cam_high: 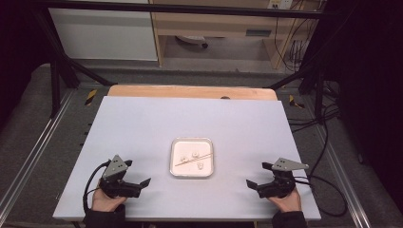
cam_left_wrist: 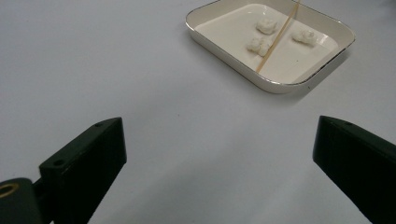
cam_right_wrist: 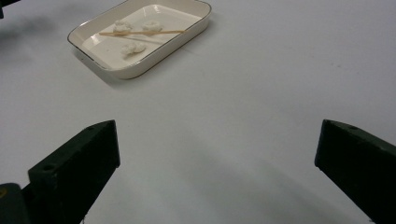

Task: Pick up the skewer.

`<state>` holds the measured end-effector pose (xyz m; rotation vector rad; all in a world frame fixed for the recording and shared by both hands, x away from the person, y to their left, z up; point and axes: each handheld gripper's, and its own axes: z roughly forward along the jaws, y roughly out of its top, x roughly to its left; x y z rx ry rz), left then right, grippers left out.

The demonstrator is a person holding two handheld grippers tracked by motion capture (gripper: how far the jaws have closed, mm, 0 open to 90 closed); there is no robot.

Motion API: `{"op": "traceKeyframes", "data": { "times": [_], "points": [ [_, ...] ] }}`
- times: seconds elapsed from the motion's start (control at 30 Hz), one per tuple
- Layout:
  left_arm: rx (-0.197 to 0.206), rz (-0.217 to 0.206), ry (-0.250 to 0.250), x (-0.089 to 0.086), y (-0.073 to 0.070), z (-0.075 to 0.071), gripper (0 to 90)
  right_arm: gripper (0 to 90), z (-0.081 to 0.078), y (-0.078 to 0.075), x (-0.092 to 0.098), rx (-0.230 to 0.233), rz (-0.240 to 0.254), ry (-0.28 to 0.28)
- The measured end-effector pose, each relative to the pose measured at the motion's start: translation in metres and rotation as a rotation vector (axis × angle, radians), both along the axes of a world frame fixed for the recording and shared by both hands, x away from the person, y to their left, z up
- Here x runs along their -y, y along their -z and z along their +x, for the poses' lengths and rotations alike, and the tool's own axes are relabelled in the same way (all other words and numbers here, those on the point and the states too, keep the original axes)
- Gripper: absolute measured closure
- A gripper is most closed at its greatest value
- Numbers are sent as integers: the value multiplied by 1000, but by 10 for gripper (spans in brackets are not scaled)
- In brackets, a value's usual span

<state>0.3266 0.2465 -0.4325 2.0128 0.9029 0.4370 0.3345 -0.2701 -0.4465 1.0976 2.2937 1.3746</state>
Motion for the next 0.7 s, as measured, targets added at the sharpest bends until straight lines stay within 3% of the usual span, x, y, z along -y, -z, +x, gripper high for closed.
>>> {"op": "traceKeyframes", "data": {
  "times": [0.53,0.7],
  "points": [
    [-17,14,41,12,-1,3,31,8,0,1,-1,2,-6,-4],
    [-23,43,62,22,-2,7,32,8,1,1,-1,3,-11,-5]
  ]
}}
